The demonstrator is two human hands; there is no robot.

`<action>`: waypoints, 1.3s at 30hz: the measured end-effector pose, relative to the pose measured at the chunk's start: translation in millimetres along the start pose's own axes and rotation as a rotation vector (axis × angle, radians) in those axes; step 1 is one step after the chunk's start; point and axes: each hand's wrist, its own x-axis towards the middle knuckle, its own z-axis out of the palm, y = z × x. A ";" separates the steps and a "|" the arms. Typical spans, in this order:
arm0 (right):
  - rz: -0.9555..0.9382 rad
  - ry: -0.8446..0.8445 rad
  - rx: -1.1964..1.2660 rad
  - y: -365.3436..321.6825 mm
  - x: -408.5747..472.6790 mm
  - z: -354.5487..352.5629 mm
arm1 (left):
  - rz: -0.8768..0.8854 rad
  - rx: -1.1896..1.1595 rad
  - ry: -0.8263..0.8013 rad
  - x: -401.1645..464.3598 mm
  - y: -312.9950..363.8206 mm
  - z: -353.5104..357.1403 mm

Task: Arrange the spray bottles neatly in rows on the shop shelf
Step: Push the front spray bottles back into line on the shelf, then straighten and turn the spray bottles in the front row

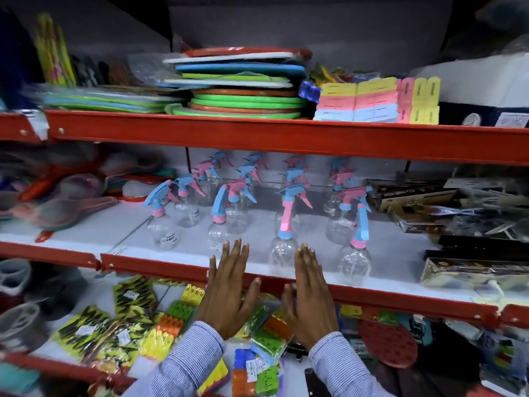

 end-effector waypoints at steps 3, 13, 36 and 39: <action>-0.093 0.010 -0.108 -18.9 -5.8 10.8 | -0.006 0.166 0.005 -14.7 -14.4 -13.1; -0.142 -0.056 -0.184 -74.6 33.2 53.6 | 0.006 0.241 -0.058 -2.3 -91.9 -36.8; 0.288 -0.178 0.343 -95.7 105.9 88.0 | -0.149 -0.554 -0.281 69.9 -123.5 -46.1; 0.273 -0.170 0.369 -93.8 101.2 85.0 | -0.135 -0.565 -0.269 64.4 -124.5 -44.2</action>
